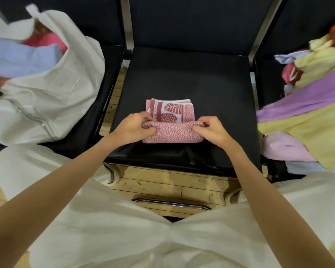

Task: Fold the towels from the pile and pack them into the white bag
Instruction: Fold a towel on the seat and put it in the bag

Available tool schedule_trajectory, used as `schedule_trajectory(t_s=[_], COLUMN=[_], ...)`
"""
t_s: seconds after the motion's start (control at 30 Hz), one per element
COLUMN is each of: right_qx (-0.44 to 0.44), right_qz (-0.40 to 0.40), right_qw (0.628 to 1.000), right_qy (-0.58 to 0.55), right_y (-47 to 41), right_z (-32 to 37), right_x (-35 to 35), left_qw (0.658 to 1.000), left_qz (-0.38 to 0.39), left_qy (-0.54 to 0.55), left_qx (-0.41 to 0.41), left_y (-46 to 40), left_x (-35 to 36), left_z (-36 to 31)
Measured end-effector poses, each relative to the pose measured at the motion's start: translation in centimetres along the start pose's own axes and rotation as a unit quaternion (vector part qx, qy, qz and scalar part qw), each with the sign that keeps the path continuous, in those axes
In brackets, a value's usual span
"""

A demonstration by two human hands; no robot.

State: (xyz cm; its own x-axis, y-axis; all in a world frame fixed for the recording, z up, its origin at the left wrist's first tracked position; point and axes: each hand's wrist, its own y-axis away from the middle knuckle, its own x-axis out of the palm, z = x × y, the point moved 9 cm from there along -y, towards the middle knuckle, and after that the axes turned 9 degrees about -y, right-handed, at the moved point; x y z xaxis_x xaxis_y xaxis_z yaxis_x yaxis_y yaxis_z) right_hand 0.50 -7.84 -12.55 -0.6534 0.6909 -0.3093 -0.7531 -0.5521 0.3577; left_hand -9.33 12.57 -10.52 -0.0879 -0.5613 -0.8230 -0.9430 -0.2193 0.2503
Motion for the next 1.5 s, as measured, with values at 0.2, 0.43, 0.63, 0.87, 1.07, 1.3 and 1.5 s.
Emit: schedule_trajectory(t_s=[0.2, 0.43, 0.63, 0.87, 1.07, 1.3, 1.5], right_qx=[0.049, 0.104, 0.112, 0.045, 0.107, 0.175, 0.083], right_qz=[-0.065, -0.120, -0.158, -0.194, -0.177, -0.136, -0.223], right_qw=[0.976, 0.956, 0.966, 0.979, 0.960, 0.972, 0.970], right_qy=[-0.202, -0.245, -0.172, 0.050, 0.187, 0.076, 0.053], right_y=[-0.6, -2.7, -3.7, -4.2, -4.5, -3.5, -2.1], right_z=[-1.1, -2.6, -4.2, -3.1, -2.8, -4.5, -1.7], right_x=[-0.4, 0.7, 1.1, 1.1, 1.5, 0.2, 0.5], left_qw=[0.947, 0.889, 0.949, 0.969, 0.968, 0.958, 0.894], left_qz=[-0.117, -0.078, -0.085, -0.147, -0.077, -0.058, -0.106], left_qy=[0.265, 0.391, 0.249, 0.082, 0.026, 0.077, 0.321], left_qx=[-0.138, -0.224, -0.174, -0.180, -0.239, -0.270, -0.295], left_y=[0.6, -0.3, -1.3, -1.7, -2.3, -0.9, 1.2], left_x=[-0.9, 1.1, 1.7, 1.6, 2.9, 3.7, 3.1], left_z=[2.3, 3.6, 3.6, 4.1, 4.2, 3.1, 3.9])
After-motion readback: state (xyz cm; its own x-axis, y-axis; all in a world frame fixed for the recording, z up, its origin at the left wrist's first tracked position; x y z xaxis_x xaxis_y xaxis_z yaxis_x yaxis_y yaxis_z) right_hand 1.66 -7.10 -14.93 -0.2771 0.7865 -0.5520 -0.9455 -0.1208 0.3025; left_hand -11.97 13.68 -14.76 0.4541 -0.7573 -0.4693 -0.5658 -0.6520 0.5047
